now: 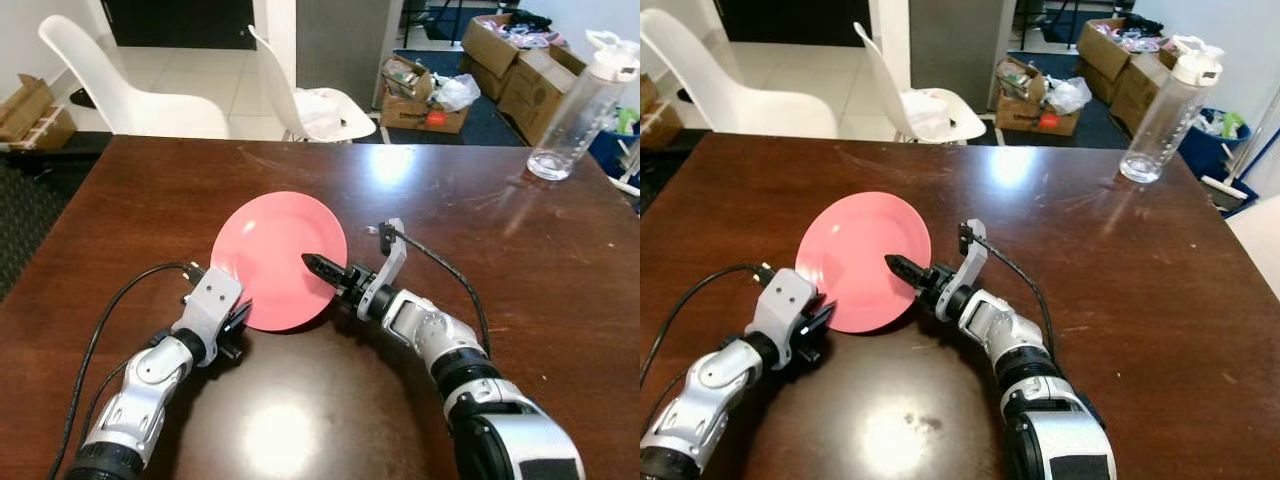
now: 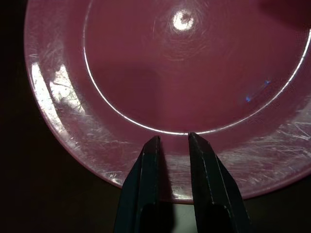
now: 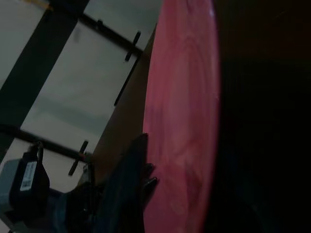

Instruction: Setting the table

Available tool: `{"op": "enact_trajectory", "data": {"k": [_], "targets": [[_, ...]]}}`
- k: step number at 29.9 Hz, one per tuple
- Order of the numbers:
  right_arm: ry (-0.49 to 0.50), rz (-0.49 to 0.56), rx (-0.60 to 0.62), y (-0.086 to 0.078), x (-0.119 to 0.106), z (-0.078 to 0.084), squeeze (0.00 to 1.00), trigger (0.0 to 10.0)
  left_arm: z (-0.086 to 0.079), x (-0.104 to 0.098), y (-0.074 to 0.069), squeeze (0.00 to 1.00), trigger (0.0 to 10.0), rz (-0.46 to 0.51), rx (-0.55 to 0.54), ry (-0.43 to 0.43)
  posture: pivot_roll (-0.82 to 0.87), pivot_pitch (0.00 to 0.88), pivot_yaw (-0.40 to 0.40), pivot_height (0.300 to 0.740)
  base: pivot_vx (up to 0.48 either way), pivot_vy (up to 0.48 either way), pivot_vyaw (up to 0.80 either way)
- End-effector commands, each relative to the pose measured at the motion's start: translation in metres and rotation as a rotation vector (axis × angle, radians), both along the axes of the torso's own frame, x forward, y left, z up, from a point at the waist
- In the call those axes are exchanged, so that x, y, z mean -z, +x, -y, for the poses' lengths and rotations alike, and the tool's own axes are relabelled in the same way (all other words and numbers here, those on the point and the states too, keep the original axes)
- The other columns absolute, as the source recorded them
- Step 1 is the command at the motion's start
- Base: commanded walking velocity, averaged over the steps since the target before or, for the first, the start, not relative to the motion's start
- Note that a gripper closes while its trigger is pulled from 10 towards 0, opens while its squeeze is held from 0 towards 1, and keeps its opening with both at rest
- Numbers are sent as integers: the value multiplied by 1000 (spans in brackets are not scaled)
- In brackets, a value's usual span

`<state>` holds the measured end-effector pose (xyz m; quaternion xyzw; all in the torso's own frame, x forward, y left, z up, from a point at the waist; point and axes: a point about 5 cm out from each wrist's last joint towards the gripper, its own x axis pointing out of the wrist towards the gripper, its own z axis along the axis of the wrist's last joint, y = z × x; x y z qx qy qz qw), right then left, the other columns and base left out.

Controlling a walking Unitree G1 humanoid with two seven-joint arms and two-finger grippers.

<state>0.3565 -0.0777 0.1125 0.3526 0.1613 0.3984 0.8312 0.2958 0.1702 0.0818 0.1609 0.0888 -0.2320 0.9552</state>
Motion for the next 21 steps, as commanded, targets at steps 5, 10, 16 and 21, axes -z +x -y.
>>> {"op": "enact_trajectory", "data": {"k": [5, 10, 16, 21], "targets": [[5, 2, -42, -3, 4, -6, 0, 0, -5, 29, -16, 0, 10000, -159, -29, 19, 177, 80, 40, 740, 0, 0, 0], [21, 20, -28, -1, 2, -4, 0, 0, -5, 29, -16, 0, 10000, -161, -26, 23, 173, 75, 42, 740, 0, 0, 0], [50, 39, 6, 3, -2, -3, 0, 0, -4, 27, -15, 0, 10000, -155, -31, 12, 170, 73, 42, 740, 0, 0, 0], [56, 63, 41, 6, -6, 1, 0, 0, -4, 12, -10, 0, 10000, -101, -57, -100, 152, 76, 44, 740, 0, 0, 0]]}}
